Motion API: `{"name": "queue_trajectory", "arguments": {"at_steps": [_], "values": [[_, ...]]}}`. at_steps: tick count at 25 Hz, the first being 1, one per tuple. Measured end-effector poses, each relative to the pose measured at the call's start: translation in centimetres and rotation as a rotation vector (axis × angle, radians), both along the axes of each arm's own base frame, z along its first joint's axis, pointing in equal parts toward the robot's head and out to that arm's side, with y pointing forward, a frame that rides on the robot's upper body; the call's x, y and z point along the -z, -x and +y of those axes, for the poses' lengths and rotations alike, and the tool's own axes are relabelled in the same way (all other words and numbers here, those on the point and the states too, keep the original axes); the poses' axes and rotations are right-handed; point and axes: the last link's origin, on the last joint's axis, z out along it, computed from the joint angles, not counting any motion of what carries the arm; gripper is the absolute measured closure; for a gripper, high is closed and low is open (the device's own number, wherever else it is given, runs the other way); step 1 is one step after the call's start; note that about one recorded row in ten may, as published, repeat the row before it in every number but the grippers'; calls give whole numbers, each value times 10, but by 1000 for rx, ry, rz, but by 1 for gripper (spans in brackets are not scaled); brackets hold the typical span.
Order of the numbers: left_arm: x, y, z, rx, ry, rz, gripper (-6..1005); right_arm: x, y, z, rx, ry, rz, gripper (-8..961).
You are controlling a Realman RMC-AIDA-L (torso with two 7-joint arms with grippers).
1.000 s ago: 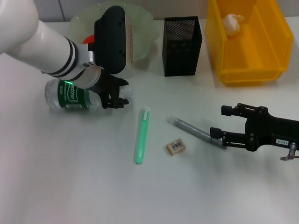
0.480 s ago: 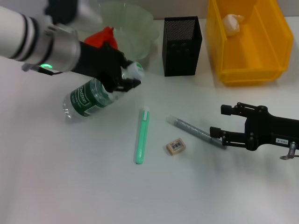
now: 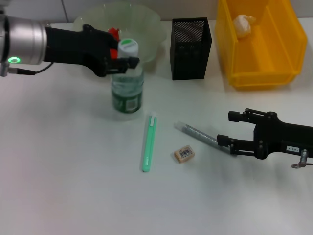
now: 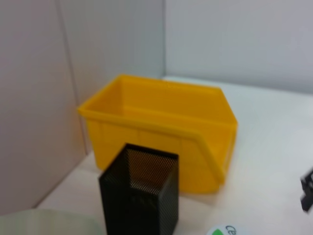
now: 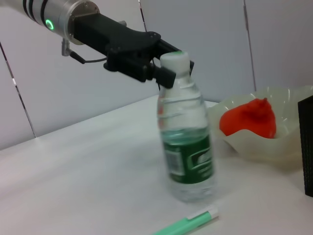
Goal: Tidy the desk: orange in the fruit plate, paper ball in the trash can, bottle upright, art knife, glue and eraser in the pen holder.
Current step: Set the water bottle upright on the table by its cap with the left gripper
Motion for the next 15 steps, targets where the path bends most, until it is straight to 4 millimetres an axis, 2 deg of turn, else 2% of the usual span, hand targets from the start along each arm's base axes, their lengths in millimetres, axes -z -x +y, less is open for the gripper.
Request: {"name": "queue_trajectory", "arguments": {"at_steps": [13,15], "values": [[-18,32,-6,-117,-52,-171,539,1,4,-3,-14,15,22,169],[-28,43,-7,-145,-95,-193,535,1,5,-3,-18,16,26,169]]}}
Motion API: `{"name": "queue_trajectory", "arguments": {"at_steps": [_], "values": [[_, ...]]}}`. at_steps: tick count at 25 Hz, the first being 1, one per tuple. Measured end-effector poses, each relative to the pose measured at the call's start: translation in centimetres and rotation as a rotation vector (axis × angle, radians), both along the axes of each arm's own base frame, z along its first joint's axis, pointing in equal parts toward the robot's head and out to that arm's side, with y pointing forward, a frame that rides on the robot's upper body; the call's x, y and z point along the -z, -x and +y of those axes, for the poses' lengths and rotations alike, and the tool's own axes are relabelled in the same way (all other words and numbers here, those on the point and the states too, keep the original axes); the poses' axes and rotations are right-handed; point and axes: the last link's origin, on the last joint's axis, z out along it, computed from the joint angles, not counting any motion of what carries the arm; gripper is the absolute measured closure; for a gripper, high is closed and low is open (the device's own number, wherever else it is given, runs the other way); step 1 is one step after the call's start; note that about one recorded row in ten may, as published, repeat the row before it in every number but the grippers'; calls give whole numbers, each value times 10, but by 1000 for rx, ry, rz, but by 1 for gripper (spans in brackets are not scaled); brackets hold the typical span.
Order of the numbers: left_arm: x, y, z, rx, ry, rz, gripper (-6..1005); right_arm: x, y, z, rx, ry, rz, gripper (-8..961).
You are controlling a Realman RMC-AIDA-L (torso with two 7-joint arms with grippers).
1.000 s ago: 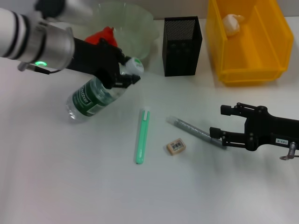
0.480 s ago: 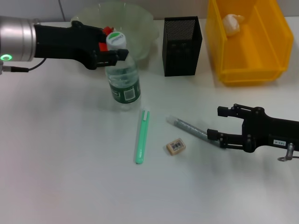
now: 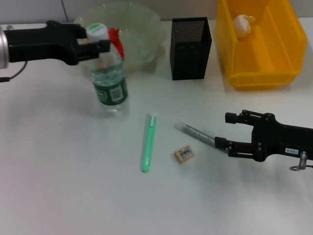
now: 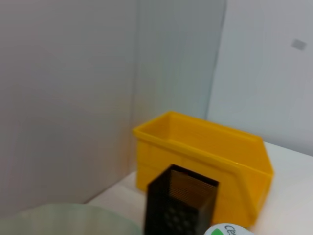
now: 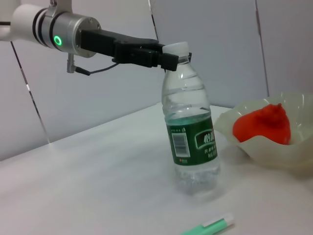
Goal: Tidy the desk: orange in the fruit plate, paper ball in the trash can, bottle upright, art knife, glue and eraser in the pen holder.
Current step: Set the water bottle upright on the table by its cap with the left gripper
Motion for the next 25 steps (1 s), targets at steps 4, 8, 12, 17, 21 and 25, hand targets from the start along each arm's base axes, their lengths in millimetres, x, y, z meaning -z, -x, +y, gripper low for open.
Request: {"name": "queue_trajectory", "arguments": {"at_steps": [4,8,12,17,21,25], "values": [[-3,4,0,-11,-14,-5,527,0,0,0,-1,0,2,169],[-12,21,-1,-58,-76,-42,519,0,1,0,-1,-2,3,169],[-17,33,1,-85,-135,-34,510,1,0,1,2,-3,-2,169],[-15,38,0,-96,-159,-21,500,0,0,1,3,-4,-2,170],[-9,44,1,-106,-176,-9,492,0,-1,0,4,-3,0,170],[-6,45,1,-105,-179,-7,483,0,-2,-2,8,-3,1,170]]}}
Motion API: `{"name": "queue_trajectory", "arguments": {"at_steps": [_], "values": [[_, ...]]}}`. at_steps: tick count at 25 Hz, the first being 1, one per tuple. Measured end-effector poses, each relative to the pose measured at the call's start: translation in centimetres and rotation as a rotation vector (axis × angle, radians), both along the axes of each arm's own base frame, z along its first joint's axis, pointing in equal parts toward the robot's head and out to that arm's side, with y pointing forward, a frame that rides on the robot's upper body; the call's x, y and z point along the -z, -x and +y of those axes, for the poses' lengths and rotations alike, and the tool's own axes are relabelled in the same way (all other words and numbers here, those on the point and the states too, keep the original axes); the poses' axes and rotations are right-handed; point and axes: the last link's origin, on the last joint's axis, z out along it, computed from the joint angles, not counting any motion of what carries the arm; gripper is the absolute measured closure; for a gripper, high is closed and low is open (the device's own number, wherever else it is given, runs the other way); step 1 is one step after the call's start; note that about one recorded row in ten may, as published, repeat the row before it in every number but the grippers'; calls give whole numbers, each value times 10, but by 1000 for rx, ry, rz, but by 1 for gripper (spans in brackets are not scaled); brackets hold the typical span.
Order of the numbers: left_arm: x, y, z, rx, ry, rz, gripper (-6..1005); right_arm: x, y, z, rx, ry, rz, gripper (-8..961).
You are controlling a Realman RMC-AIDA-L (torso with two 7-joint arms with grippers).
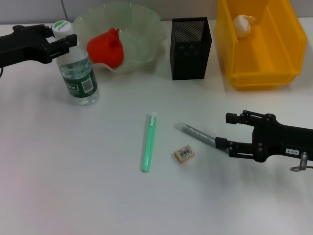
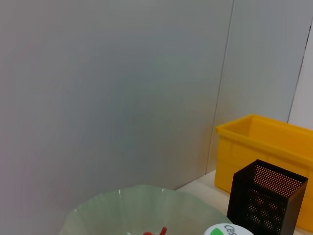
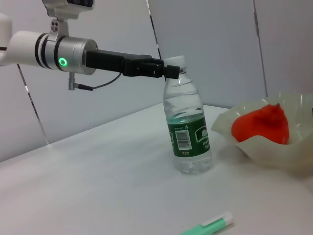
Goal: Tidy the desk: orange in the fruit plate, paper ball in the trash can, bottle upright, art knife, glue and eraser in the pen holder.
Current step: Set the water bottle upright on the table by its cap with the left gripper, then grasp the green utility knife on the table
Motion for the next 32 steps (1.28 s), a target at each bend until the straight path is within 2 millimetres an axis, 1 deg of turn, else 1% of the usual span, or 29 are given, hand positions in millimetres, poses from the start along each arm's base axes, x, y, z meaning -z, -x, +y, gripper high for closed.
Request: {"name": "queue_trajectory", "arguments": {"at_steps": [12,19,23,26,27,28,29,30,31,32], "values": [[-1,2,-3,24,-64,-25,459,0,0,0,2,1,0,169],[1,3,-3,17,-66,-20,444,0,0,0,2,0,1,169],[-2,1,-4,33,-65,-28,217,0,0,0,4,-1,3,169],[-5,-4,-6,52,-62,-45,205,0,0,0,4,-2,3,169],[-13,-10,-8,77,-62,-81,202,0,0,0,4,-3,4,169],[-13,-10,-8,77,-62,-81,198,-1,0,0,4,-3,4,169],[-18,-14,-9,93,-62,-107,194,-1,0,0,4,-4,5,169],[-28,-22,-14,124,-50,-163,190,-1,0,0,6,-3,6,169],[-28,-22,-14,124,-50,-163,190,-1,0,0,6,-3,6,169],[-32,-27,-17,144,-32,-198,190,-1,0,1,10,-1,8,169]]}}
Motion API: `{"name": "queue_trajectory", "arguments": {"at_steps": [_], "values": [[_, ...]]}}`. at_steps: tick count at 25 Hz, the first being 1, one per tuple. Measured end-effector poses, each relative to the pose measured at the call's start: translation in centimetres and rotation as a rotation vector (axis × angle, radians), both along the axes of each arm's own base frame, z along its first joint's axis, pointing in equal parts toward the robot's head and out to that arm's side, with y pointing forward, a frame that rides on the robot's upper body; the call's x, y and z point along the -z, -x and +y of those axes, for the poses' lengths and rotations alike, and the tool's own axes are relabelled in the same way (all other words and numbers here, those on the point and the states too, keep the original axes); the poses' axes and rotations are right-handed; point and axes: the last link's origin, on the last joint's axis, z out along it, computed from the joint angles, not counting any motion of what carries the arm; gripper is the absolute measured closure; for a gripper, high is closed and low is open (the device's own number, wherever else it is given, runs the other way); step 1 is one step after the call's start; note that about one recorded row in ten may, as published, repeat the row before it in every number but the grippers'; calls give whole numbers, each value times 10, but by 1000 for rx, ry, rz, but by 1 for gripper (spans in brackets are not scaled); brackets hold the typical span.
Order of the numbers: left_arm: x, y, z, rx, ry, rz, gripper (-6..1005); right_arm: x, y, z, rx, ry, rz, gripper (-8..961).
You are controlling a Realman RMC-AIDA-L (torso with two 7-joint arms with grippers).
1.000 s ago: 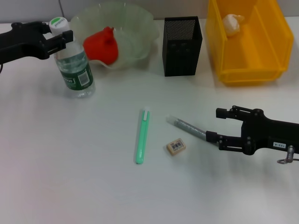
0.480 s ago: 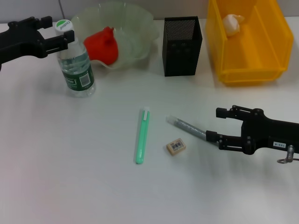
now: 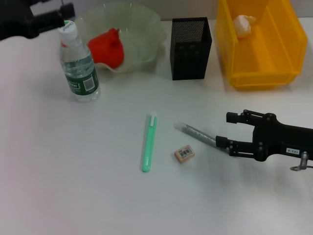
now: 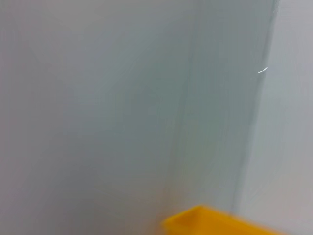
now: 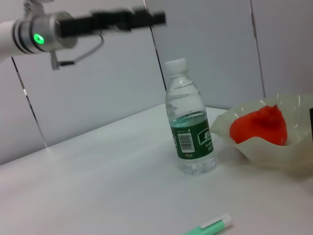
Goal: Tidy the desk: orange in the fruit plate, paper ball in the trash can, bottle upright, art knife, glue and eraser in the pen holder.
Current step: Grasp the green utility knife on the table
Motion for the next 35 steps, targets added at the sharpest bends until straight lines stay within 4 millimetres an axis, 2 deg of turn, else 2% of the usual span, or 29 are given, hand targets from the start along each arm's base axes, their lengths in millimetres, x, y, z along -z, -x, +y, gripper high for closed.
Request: {"name": "queue_trajectory", "arguments": {"at_steps": [2,5,7,8,9,10,11,13,14,15,16,18,22,29,33,35], "values": [[-3,-9,-9,57,54,-57,190,0,0,0,1,1,1,169],[5,-18,-20,126,152,-88,190,0,2,2,3,5,5,169],[18,-23,-27,154,227,-82,189,-1,2,3,4,5,5,169],[34,-24,-32,161,291,-72,189,-1,2,3,4,6,5,169],[34,-24,-32,161,291,-72,189,-1,2,3,4,6,5,169],[49,-24,-36,157,345,-68,189,-1,3,3,4,6,6,169],[49,-24,-36,157,345,-68,189,-1,3,3,4,6,6,169],[68,-20,-41,133,410,-49,189,-1,3,4,5,6,5,169],[68,-20,-41,133,410,-49,190,-1,3,4,5,6,5,169],[80,-16,-44,125,431,-13,190,-1,2,4,5,6,1,169],[80,-16,-44,125,431,-13,190,-1,2,4,5,6,1,169],[95,-10,-45,110,440,26,191,-1,0,3,8,5,-6,169],[101,-11,-40,69,451,22,192,-3,-3,2,12,1,-14,169],[99,-37,-17,-38,528,-39,194,-6,-8,-1,23,-4,-21,169],[89,-76,-3,-131,623,70,195,-7,-10,-2,27,-5,-26,169],[88,-82,-2,-149,632,96,196,-8,-11,-2,27,-6,-27,169]]}}
